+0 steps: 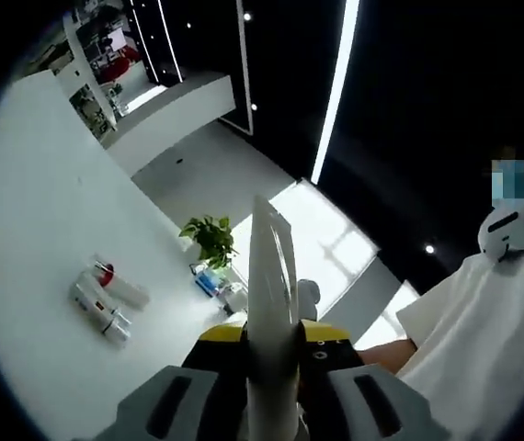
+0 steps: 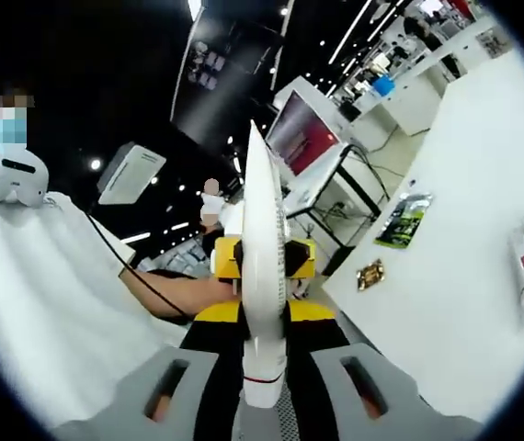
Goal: Arrange the skincare products in the storage area until every visible bottle or jar stands upright without overlapping.
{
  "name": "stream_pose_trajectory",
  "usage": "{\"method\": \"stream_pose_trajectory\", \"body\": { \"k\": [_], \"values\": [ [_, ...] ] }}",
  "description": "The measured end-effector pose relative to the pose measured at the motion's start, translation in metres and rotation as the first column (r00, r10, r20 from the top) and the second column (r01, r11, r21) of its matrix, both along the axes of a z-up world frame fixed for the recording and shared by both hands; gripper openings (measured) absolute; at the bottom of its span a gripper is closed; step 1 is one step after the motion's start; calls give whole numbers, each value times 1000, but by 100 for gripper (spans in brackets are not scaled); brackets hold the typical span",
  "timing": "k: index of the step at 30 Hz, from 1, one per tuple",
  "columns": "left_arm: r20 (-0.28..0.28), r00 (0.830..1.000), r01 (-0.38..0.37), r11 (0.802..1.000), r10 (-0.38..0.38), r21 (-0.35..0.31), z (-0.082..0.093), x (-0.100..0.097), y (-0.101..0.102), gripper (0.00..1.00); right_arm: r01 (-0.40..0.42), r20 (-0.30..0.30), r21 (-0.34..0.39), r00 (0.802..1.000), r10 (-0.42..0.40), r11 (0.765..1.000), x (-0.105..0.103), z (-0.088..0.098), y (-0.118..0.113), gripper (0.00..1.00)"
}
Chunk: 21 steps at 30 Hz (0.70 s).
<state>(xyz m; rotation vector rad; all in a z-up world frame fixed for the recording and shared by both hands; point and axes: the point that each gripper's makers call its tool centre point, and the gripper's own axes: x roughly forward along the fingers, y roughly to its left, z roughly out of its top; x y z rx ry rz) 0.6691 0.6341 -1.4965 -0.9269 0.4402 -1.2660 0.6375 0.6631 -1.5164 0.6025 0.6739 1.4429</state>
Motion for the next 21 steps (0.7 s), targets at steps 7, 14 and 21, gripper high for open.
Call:
{"method": "stream_pose_trajectory", "body": {
  "k": [7,14,21],
  "values": [
    [54,997,-62,997,60,52,4,9,0,16,77,79,-29,994,-75,997,12,3,-1,18],
    [136,990,-60,985,37,163,-1,12,-7,14,103,288,-172,956,-50,980,18,-6,-4,23],
    [194,980,-80,970,34,231,-4,14,-3,13,154,325,-177,941,-90,972,32,9,-28,34]
  ]
}}
